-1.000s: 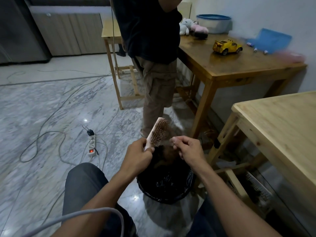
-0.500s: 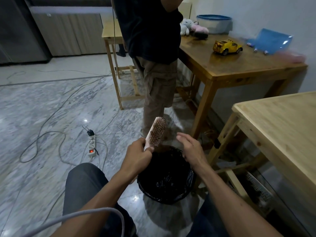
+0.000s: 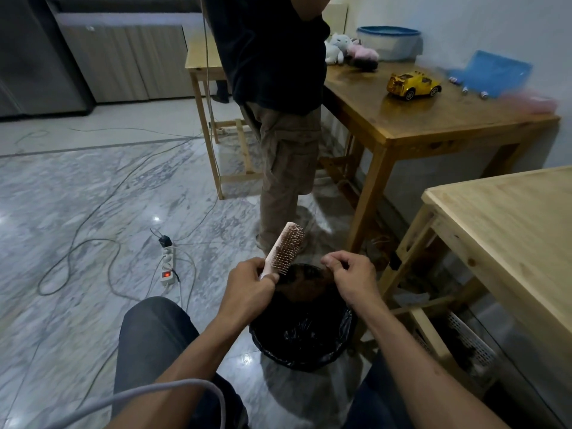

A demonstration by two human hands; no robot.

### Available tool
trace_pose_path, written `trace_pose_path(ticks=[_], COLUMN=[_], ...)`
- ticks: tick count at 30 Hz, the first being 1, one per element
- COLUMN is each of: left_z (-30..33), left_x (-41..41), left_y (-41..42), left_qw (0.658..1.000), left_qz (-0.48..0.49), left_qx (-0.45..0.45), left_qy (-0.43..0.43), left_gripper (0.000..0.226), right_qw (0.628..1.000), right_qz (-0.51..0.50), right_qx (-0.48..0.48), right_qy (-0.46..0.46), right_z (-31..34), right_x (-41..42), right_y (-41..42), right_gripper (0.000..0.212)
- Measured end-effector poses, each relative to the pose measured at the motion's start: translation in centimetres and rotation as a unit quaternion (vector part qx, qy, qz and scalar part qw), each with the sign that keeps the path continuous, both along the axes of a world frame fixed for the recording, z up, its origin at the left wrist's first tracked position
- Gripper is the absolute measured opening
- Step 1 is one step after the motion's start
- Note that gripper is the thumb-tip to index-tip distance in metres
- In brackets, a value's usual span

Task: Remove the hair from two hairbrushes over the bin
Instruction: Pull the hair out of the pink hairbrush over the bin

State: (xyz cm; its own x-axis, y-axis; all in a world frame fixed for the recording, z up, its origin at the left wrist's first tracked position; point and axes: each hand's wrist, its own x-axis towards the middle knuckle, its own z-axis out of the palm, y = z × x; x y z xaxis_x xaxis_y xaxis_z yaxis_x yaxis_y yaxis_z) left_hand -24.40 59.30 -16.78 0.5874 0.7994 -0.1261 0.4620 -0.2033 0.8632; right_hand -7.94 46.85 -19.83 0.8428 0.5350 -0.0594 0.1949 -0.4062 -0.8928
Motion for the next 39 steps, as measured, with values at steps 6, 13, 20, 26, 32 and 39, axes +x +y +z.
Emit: trace_pose_path(ticks=[6, 13, 20, 26, 32, 39], left_z=[0.1, 0.6, 0.8, -0.9, -1.6, -0.3], left_x=[-0.5, 0.2, 0.6, -0.3, -0.8, -0.3], left_y=[2.7, 0.5, 0.1, 3.3, 3.4, 2.0], left_qw=[0.997, 0.998, 0.993, 0.986, 0.982, 0.998], left_qz=[0.075, -0.048, -0.109, 0.060, 0.078, -0.003], left_qx=[-0.016, 0.046, 0.052, -0.149, -0.165, -0.040], left_qy=[-0.017, 0.013, 0.009, -0.037, -0.057, -0.039], left_gripper=[0.011, 0.006, 0.009, 0.014, 0.015, 0.012], right_qw=[0.998, 0.995, 0.950, 0.963, 0.963, 0.991], right_qz=[-0.055, 0.077, 0.139, 0.054, -0.004, 0.022], right_qx=[-0.027, -0.036, 0.146, 0.180, 0.196, -0.015], right_qy=[0.009, 0.054, 0.240, 0.191, 0.184, 0.132], right_z=[-0.9, 0.1, 1.2, 0.7, 0.5, -1.0], right_x=[1.0, 0.2, -1.4, -0.7, -0.6, -0.2], right_y=[-2.0, -0.2, 1.3, 0.0, -0.2, -0.1], right_gripper=[0.018, 0.033, 0.018, 0.033, 0.033, 0.036])
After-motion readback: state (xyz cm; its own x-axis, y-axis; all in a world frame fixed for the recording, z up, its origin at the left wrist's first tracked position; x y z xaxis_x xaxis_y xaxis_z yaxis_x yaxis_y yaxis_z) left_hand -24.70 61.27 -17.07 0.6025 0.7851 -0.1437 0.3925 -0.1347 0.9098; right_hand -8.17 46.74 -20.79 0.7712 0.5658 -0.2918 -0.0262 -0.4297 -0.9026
